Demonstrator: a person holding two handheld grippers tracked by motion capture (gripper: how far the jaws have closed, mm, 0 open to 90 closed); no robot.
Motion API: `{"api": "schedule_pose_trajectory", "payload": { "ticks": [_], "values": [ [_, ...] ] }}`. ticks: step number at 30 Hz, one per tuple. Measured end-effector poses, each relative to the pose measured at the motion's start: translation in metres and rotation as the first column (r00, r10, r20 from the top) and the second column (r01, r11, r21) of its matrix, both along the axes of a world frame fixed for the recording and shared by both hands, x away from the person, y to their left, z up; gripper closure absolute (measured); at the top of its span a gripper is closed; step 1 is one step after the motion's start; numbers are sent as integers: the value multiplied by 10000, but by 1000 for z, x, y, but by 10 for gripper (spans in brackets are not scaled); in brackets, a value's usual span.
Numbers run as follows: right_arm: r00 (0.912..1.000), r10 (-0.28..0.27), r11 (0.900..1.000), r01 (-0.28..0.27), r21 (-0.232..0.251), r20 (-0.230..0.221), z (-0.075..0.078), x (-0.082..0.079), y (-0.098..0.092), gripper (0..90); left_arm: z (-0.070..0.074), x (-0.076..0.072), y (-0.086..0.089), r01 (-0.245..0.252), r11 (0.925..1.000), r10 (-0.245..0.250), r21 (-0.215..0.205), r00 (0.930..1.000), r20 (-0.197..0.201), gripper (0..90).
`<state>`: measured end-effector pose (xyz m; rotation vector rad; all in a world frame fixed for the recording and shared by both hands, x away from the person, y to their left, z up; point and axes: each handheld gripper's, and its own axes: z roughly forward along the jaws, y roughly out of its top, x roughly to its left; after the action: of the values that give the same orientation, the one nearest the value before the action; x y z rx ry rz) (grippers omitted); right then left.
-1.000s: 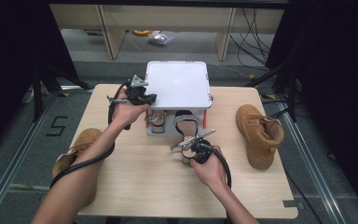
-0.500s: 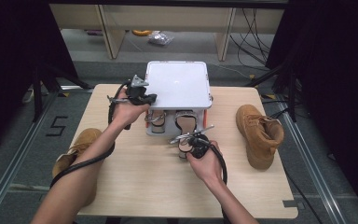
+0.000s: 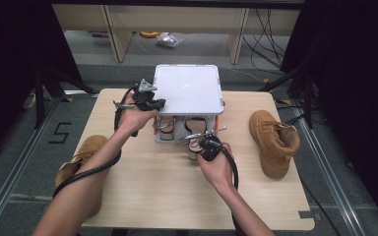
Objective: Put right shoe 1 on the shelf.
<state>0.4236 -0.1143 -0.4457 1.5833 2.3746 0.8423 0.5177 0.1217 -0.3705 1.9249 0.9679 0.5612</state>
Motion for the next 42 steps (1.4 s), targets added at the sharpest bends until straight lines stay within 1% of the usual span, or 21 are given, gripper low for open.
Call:
{"api": "schedule_pose_trajectory", "payload": {
  "ticks": [4,5,6,7,9,10,12,15,16,17,21,22,23,24,25,27,28,30,38,40,42],
  "values": [
    [9997,-16,10000,16,6,232,2,2,-1,900,0,0,0,0,10000,0,14,10000,-6,898],
    [9995,-253,9997,252,20,188,4,3,-1,900,0,0,0,-2,10000,2,23,10000,-5,898],
    [9993,-252,9997,253,-7,262,4,3,-1,900,0,0,0,-4,10000,4,5,10000,1,898],
    [9993,-70,9999,72,-70,363,4,5,-2,900,0,0,0,-6,10000,6,-5,10000,0,898],
    [9991,-128,9999,133,-105,412,4,6,-3,900,0,0,0,-13,10000,13,-9,10000,-12,898],
    [9982,-123,9999,129,-102,580,3,7,-3,900,0,0,0,-9,10000,9,-1,10000,-13,898],
    [9990,-174,9998,177,-51,416,4,8,-2,900,0,0,0,-3,10000,3,-12,10000,1,898],
    [9984,-116,9999,123,-113,561,4,10,-1,900,0,0,0,-10,10000,10,-24,10000,-2,898],
    [9986,-267,9996,269,-43,448,4,10,0,900,0,0,0,-7,10000,7,-21,10000,-2,898],
    [9983,-105,9999,112,-113,574,3,11,-1,900,0,0,0,-10,10000,10,-18,10000,1,898],
    [9976,-329,9994,332,-50,616,3,12,0,900,0,0,0,16,10000,-17,-43,10000,-6,898],
    [9968,-251,9996,261,-117,761,2,13,0,900,0,0,0,17,10000,-17,-47,10000,-7,898],
    [9970,-170,9996,187,-221,760,3,14,-1,900,0,0,0,13,10000,-13,-39,10000,0,898],
    [9966,-172,9997,187,-176,800,3,14,-1,900,0,0,0,15,10000,-15,-38,10000,0,898],
    [9972,-319,9994,326,-87,674,4,13,1,900,0,0,0,15,10000,-15,-42,10000,2,898],
    [9970,-292,9995,298,-82,723,3,14,1,900,0,0,0,13,10000,-13,-37,10000,2,898],
    [9963,-160,9997,173,-156,846,3,15,0,900,0,0,0,18,10000,-18,-33,10000,-5,898],
    [9963,-328,9994,334,-65,800,3,15,0,900,0,0,0,1,10000,-1,2,10000,-6,898],
    [9943,-360,9993,368,-61,1006,6,18,2,900,0,0,0,12,10000,-12,7,10000,4,898],
    [9936,-290,9994,308,-148,1090,7,19,2,900,0,0,0,13,10000,-13,12,10000,5,898],
    [9929,-438,9989,454,-122,1102,9,19,3,900,0,0,0,16,10000,-16,22,10000,7,898]
  ]
}}
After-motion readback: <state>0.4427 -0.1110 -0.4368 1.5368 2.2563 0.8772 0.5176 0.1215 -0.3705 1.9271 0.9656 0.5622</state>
